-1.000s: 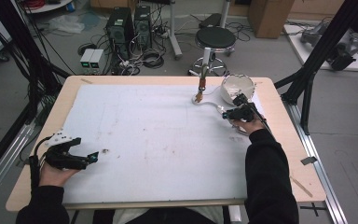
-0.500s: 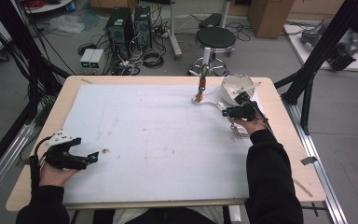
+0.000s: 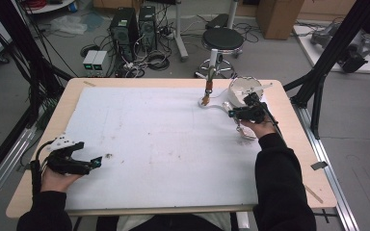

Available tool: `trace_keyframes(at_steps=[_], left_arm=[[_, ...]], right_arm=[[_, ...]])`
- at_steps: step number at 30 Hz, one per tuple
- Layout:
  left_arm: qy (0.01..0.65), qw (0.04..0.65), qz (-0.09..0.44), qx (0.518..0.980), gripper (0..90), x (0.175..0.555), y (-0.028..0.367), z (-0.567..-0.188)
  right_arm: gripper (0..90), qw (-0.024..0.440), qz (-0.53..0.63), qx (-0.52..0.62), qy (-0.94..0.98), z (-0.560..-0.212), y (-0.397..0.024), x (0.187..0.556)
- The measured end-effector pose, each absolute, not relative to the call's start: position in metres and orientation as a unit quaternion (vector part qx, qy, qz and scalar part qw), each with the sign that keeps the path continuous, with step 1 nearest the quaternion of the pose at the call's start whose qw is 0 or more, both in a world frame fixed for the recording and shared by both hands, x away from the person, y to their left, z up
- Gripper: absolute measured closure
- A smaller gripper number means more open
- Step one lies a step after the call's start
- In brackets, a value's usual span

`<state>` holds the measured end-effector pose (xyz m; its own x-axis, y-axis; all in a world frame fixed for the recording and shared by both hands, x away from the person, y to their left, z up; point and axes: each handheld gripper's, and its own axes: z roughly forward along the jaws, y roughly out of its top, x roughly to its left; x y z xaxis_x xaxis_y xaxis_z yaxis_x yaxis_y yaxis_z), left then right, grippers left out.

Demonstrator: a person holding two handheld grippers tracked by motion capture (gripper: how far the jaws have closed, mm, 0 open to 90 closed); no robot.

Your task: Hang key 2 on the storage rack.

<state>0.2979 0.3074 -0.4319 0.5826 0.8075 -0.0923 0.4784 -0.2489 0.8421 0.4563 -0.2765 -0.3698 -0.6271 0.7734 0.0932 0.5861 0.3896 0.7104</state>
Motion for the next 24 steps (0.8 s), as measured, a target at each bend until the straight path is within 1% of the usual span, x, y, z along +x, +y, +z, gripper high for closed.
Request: trace_keyframes(at_steps=[3,8,15,21,24], left_arm=[[0.418,0.448,0.184,0.769,1.7,0.298,0.307,-0.432],[0.418,0.448,0.184,0.768,1.7,0.298,0.307,-0.432],[0.418,0.448,0.183,0.769,1.7,0.298,0.307,-0.432],[0.417,0.446,0.184,0.770,1.7,0.299,0.307,-0.432],[0.418,0.448,0.183,0.769,1.7,0.298,0.306,-0.432]], right_arm=[[74.7,0.125,0.395,0.414,0.811,-0.362,-0.279,0.454],[74.7,0.132,0.404,0.408,0.808,-0.349,-0.279,0.452],[74.7,0.132,0.419,0.401,0.804,-0.340,-0.274,0.447],[74.7,0.139,0.431,0.373,0.810,-0.320,-0.258,0.443],[74.7,0.142,0.434,0.354,0.816,-0.307,-0.241,0.444]])
